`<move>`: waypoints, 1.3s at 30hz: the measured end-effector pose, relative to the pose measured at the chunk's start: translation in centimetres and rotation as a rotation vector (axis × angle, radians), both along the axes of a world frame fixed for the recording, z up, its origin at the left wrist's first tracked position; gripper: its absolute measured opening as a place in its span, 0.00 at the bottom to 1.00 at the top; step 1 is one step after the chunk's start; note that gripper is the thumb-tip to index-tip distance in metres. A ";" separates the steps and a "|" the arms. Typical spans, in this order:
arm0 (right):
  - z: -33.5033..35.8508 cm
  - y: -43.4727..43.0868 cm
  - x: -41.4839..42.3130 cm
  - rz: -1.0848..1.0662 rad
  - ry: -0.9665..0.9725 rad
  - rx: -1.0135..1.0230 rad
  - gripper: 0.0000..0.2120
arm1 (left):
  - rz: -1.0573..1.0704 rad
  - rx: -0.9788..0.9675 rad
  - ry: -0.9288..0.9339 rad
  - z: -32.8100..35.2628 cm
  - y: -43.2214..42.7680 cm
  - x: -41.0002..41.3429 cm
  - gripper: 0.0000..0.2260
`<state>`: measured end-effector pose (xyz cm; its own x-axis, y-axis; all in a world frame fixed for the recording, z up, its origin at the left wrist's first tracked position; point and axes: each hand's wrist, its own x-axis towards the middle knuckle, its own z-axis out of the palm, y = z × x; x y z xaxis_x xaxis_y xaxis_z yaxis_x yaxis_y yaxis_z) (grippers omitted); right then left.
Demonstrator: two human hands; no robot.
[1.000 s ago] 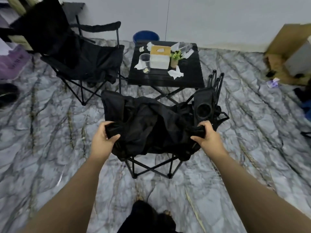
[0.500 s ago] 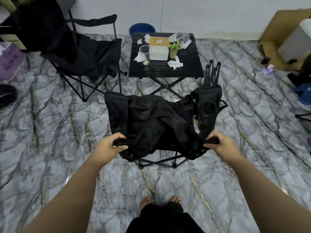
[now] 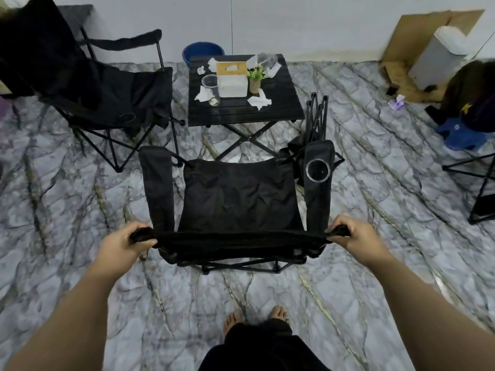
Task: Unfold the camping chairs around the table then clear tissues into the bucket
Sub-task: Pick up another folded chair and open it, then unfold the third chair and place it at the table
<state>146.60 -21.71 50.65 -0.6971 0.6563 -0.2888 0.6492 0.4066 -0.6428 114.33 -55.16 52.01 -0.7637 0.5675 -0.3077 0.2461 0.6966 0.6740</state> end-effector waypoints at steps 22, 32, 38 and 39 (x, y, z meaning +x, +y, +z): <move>3.0 -1.3 0.5 -0.273 -0.057 -0.285 0.24 | -0.499 -0.068 -0.098 1.7 17.2 7.7 0.03; 1.9 7.5 7.7 -0.278 -0.483 -0.191 0.20 | -0.931 -0.379 0.313 0.6 38.5 24.8 0.12; 0.0 16.8 17.4 -0.232 -0.638 -0.179 0.25 | -1.031 -0.613 0.341 -3.4 48.2 33.8 0.19; 0.0 18.4 19.0 -0.227 -0.650 -0.174 0.25 | -1.050 -0.616 0.311 -3.7 49.6 35.3 0.19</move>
